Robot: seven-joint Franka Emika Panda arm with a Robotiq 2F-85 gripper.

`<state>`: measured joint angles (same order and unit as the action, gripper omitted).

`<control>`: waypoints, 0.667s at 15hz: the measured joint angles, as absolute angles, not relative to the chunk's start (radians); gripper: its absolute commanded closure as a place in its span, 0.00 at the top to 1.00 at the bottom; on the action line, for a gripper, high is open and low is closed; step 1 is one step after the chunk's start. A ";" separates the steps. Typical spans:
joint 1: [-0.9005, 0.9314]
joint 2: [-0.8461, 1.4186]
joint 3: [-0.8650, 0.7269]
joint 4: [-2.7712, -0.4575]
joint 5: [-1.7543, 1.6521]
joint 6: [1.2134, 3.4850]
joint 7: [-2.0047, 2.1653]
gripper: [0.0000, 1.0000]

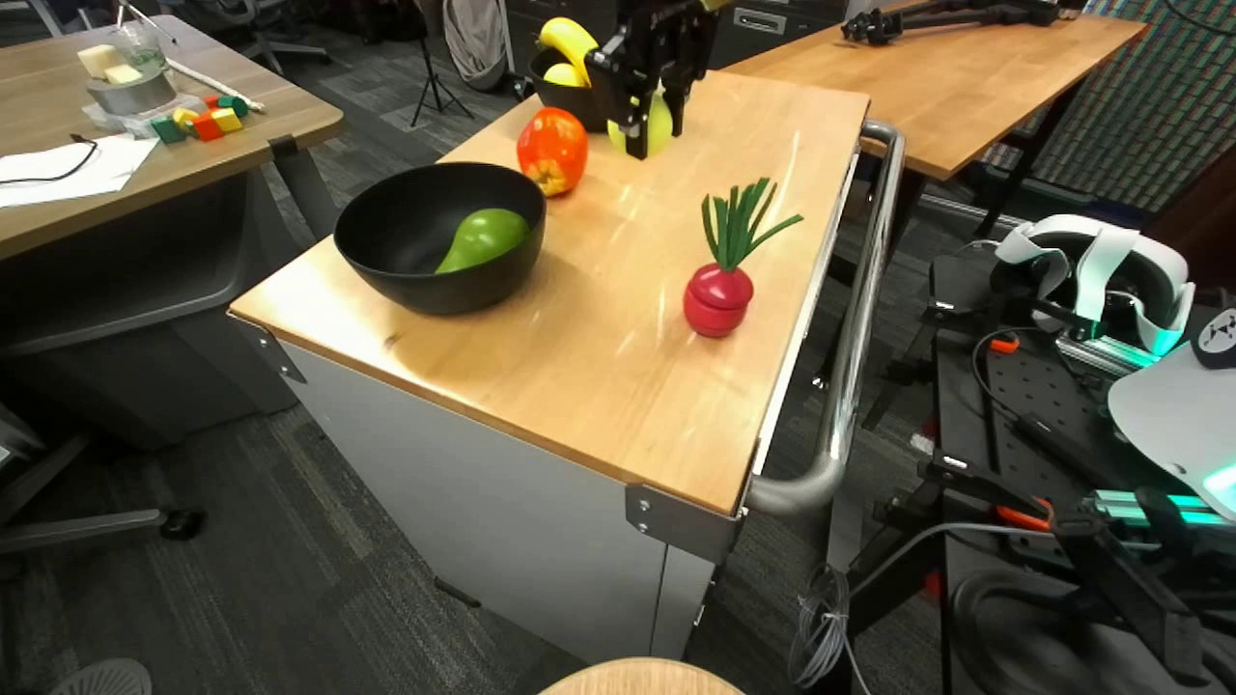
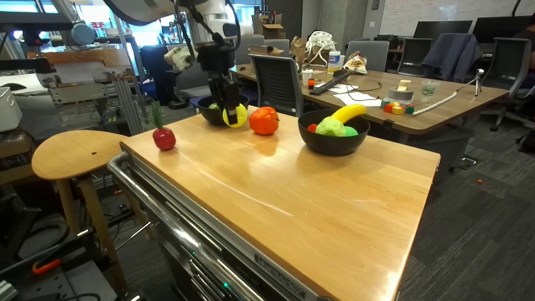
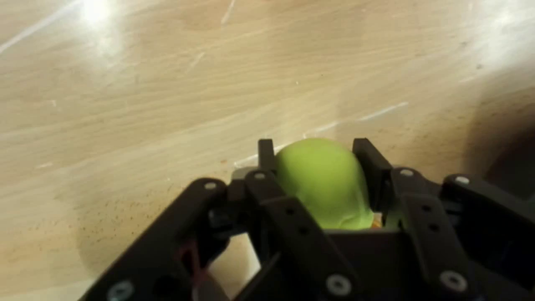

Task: Take the plastic fruits and vegetables and place them on the table

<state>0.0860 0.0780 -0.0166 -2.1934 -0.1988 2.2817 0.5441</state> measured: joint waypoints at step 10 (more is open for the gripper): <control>0.080 0.125 0.004 -2.169 -0.176 2.305 0.532 1.00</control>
